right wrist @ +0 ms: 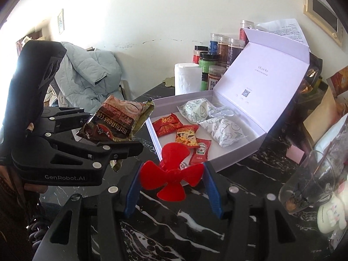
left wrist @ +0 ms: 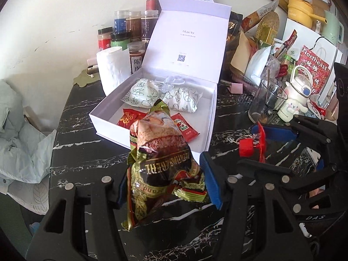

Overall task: Organize objects
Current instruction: 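Carry the snack bag and red fan toward the white box with both grippers, then lower the snack bag and red fan into the white box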

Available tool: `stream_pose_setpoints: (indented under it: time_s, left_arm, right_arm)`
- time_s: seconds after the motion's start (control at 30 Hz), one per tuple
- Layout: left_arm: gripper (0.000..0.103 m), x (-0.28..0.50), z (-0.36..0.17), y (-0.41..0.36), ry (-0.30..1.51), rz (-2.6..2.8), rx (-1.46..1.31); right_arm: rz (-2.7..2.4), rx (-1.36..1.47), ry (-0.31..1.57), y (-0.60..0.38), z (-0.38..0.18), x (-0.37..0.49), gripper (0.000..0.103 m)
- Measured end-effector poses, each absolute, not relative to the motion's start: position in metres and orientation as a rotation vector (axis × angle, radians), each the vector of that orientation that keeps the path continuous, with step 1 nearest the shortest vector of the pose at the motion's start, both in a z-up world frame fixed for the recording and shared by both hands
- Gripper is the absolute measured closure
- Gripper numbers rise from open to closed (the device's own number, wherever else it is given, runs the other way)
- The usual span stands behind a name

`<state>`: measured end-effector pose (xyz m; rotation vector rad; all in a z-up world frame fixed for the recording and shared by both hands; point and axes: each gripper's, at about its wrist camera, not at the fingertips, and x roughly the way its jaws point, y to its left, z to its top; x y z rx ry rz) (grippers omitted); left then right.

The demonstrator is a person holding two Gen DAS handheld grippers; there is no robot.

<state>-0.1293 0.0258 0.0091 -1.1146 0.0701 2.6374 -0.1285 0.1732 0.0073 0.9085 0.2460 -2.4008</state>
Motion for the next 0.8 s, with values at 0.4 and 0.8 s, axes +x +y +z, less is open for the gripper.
stream_pose_setpoints:
  time_s: [0.4, 0.8]
  left_arm:
    - [0.047, -0.169, 0.018, 0.036, 0.115, 2.618, -1.101]
    - [0.047, -0.217, 0.024, 0.036, 0.121, 2.621, -1.09]
  right_arm:
    - [-2.415, 0.886, 0.256, 0.174, 0.015, -0.172, 0.048]
    - [-2.437, 0.85, 0.289, 0.175, 0.021, -0.222, 0.048]
